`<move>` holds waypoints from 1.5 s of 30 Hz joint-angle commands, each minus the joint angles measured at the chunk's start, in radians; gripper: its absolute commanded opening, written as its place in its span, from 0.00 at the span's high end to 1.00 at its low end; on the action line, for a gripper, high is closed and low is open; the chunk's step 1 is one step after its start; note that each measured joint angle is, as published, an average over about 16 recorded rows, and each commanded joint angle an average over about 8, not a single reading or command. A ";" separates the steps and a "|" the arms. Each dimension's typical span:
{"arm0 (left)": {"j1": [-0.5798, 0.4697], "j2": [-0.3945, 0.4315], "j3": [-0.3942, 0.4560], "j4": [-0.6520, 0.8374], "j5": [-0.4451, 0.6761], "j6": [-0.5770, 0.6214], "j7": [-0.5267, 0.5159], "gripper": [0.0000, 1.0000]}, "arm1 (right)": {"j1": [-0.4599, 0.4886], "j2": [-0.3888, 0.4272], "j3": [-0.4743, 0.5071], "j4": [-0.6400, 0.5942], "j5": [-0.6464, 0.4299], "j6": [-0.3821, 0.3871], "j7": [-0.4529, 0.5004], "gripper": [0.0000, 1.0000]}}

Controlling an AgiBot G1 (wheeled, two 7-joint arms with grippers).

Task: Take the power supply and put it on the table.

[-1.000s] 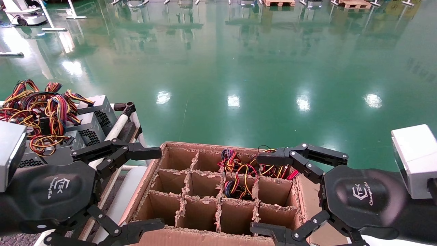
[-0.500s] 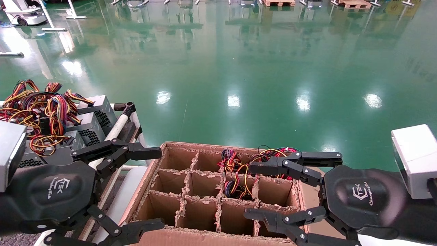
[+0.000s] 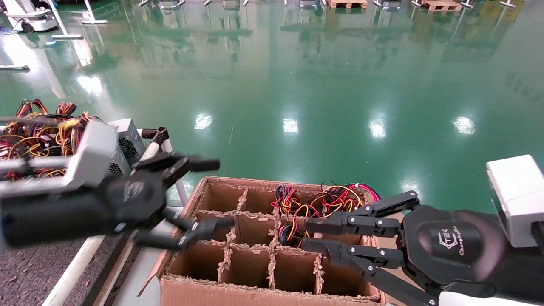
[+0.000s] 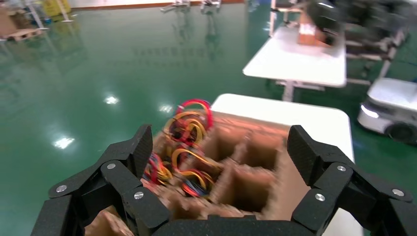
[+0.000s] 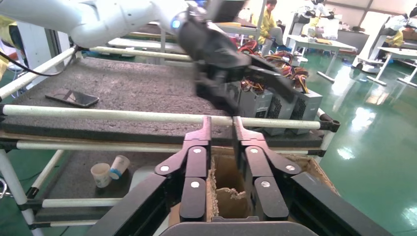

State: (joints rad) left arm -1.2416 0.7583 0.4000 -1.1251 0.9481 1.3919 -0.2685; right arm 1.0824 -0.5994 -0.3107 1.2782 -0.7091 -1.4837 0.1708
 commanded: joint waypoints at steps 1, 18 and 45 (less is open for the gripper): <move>-0.038 0.032 0.021 0.038 0.032 -0.012 -0.016 0.00 | 0.000 0.000 0.000 0.000 0.000 0.000 0.000 1.00; -0.247 0.285 0.179 0.470 0.213 0.091 0.024 0.00 | 0.000 0.000 -0.001 0.000 0.000 0.000 0.000 0.06; -0.327 0.504 0.267 0.896 0.307 0.136 0.179 0.61 | 0.000 0.001 -0.002 0.000 0.001 0.001 -0.001 0.00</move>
State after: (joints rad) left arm -1.5694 1.2617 0.6660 -0.2309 1.2540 1.5240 -0.0896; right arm 1.0828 -0.5988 -0.3125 1.2781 -0.7079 -1.4830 0.1699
